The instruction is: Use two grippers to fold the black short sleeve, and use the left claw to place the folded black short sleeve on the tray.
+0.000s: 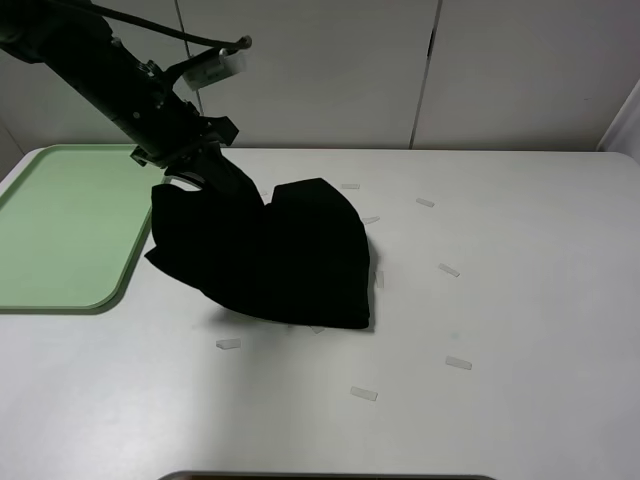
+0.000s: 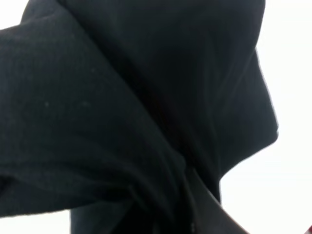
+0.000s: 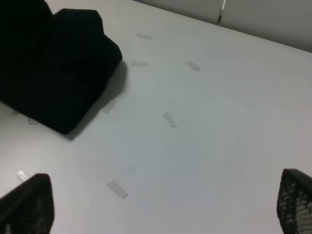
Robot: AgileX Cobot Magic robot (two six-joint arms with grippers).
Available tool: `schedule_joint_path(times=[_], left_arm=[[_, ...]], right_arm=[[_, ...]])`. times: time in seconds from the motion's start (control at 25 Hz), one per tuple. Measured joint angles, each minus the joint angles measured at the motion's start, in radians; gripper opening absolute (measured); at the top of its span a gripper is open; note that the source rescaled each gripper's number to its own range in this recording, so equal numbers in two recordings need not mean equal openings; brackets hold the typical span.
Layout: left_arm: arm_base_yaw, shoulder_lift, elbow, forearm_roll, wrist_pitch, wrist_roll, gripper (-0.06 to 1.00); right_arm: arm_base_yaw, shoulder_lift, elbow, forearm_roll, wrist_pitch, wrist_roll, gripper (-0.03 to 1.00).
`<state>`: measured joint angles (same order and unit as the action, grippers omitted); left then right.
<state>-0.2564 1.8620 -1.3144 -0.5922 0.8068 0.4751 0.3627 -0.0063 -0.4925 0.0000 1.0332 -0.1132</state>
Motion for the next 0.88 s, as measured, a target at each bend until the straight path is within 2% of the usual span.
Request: schedule_joint_path(times=[0.36, 0.6, 0.88], left_arm=[[-0.11, 0.0, 0.0, -0.085, -0.124, 0.001, 0.03], [-0.196, 0.0, 0.0, -0.086, -0.161, 0.001, 0.03], [-0.289, 0.001, 0.0, -0.083, -0.286, -0.003, 0.03]], right_arm=[[0.0, 0.0, 0.0, 0.006, 0.0, 0.0, 1.0], [0.0, 0.0, 0.0, 0.006, 0.0, 0.0, 1.0], [0.0, 0.0, 0.0, 0.006, 0.0, 0.0, 1.0]])
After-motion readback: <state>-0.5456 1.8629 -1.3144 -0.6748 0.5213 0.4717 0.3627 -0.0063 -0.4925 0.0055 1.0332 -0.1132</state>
